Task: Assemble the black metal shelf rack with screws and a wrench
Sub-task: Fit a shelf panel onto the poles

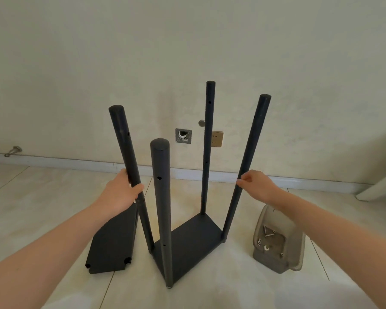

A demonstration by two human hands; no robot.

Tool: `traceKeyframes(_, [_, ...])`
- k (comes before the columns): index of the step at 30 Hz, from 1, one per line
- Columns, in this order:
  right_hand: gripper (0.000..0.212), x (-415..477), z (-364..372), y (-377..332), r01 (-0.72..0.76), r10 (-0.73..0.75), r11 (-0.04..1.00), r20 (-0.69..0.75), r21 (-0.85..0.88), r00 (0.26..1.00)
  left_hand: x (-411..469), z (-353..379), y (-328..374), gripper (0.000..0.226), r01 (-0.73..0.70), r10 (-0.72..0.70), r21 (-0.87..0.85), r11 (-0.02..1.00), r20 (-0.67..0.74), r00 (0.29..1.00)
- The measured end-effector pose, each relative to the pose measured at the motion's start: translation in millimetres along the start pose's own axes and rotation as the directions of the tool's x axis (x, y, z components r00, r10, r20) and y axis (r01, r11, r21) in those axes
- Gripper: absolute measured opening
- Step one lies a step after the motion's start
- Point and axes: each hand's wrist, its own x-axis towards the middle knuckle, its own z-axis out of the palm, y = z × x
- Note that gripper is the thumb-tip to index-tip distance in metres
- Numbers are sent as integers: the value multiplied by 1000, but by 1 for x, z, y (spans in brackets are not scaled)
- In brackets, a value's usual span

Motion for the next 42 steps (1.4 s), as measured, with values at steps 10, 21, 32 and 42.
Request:
traceKeyframes(10, [63, 29, -15, -5, 15, 14, 893, -61, 449, 998, -1, -4, 7, 27, -42, 44, 48, 998, -34, 998])
traceKeyframes(21, [33, 13, -19, 18, 52, 16, 949, -213, 312, 977, -27, -27, 21, 83, -125, 81, 94, 988, 374, 924])
traceKeyframes(32, [34, -18, -28, 28, 69, -7, 952, -204, 298, 979, -60, -24, 42, 47, -86, 184, -197, 977, 559, 808])
traceKeyframes(42, [44, -38, -33, 39, 143, -86, 970, -274, 196, 958, -45, -17, 45, 32, -84, 171, -388, 918, 195, 966])
